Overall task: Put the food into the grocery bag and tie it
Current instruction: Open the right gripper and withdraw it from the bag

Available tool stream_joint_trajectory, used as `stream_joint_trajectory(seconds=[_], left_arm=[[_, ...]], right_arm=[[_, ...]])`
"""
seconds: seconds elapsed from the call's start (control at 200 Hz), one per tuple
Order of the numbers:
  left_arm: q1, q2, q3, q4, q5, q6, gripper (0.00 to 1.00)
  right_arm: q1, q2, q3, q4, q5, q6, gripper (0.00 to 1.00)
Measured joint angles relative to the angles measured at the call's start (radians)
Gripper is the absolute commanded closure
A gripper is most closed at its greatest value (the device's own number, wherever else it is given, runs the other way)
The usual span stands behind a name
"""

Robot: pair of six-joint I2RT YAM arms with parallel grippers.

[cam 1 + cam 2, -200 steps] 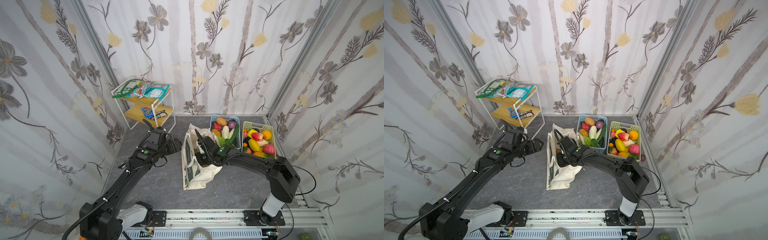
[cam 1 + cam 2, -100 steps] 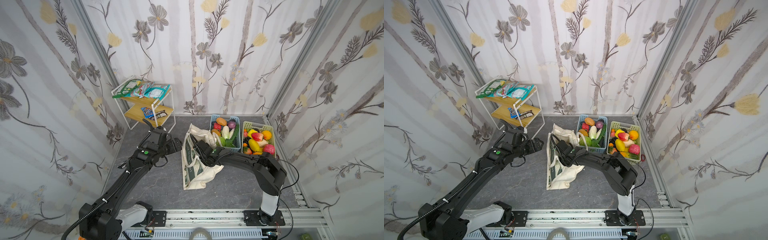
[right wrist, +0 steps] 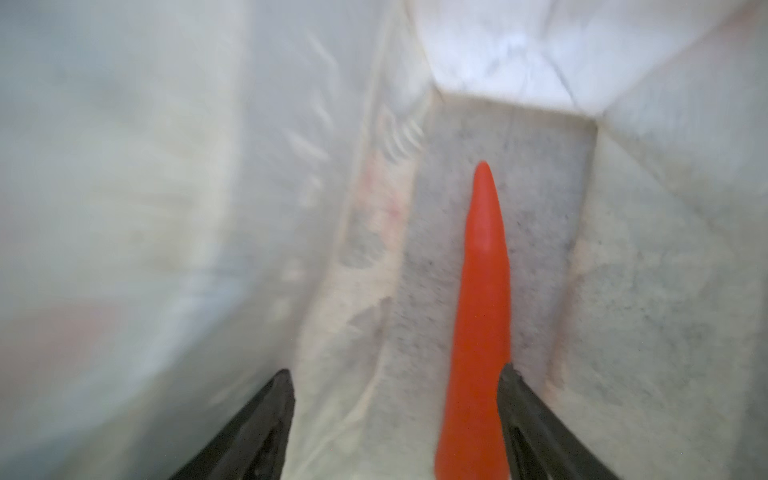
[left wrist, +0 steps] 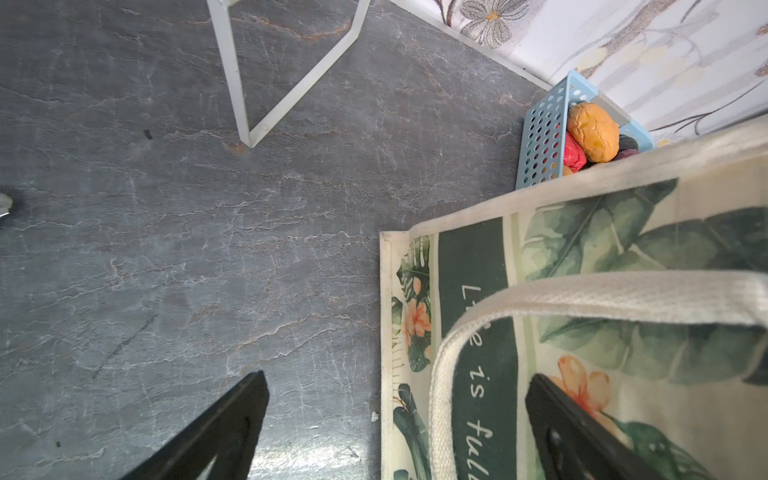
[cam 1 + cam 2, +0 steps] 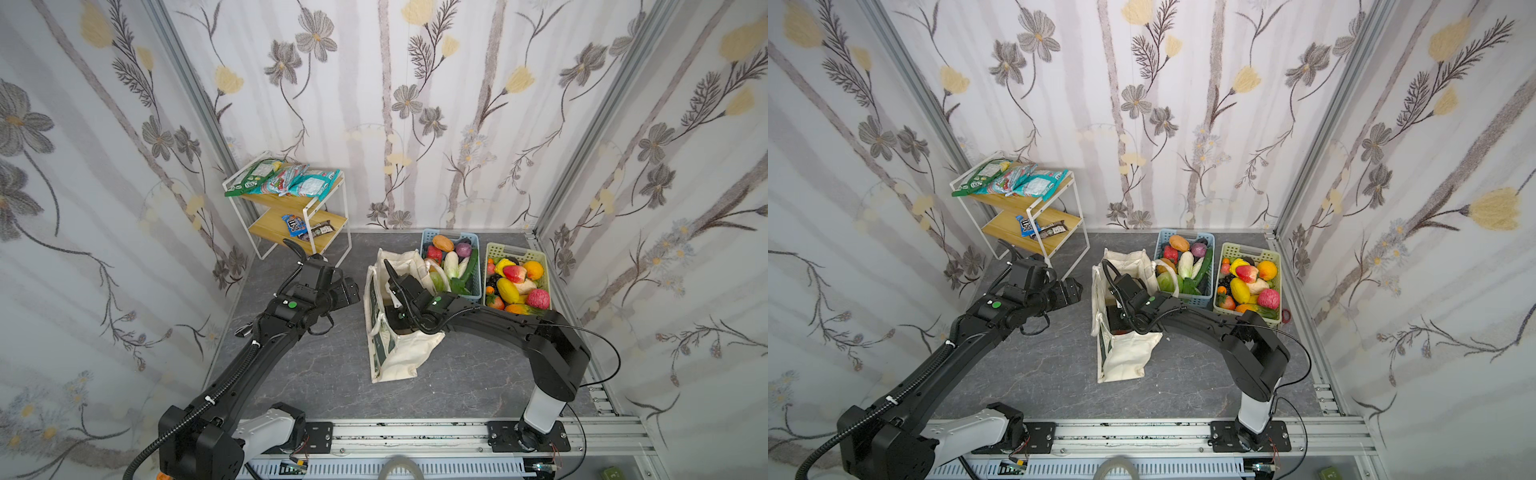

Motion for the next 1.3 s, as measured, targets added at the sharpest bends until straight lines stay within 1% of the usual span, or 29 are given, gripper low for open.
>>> stream_joint_trajectory(seconds=[0.275, 0.56, 0.66, 0.779, 0.864, 1.054, 1.199, 1.269, 1.304], left_arm=[[0.006, 0.023, 0.027, -0.034, -0.043, 0.006, 0.00], [0.008, 0.040, 0.034, -0.070, -0.133, 0.008, 0.00], [0.009, 0.048, 0.034, -0.080, -0.160, 0.014, 0.00], [0.009, 0.051, 0.035, -0.090, -0.196, 0.022, 0.00], [0.009, 0.049, 0.035, -0.096, -0.221, 0.023, 0.00], [0.009, 0.034, 0.035, -0.098, -0.238, 0.039, 0.00], [0.008, 0.034, 0.035, -0.097, -0.197, 0.061, 0.00], [0.005, 0.040, 0.035, -0.095, -0.174, 0.081, 0.00], [0.003, 0.041, 0.033, -0.092, -0.165, 0.084, 0.00]], right_arm=[[-0.023, -0.129, 0.012, -0.024, 0.000, -0.005, 0.22], [-0.060, -0.262, 0.047, -0.048, 0.003, -0.033, 0.22], [-0.102, -0.315, 0.055, -0.064, 0.006, -0.054, 0.21], [-0.167, -0.398, 0.049, -0.084, 0.052, -0.072, 0.19], [-0.220, -0.449, 0.029, -0.088, 0.058, -0.096, 0.19], [-0.433, -0.516, -0.053, -0.098, 0.117, -0.148, 0.18], [-0.577, -0.510, -0.079, -0.124, 0.182, -0.196, 0.16], [-0.633, -0.498, -0.081, -0.121, 0.223, -0.214, 0.13], [-0.655, -0.492, -0.084, -0.121, 0.240, -0.217, 0.06]])
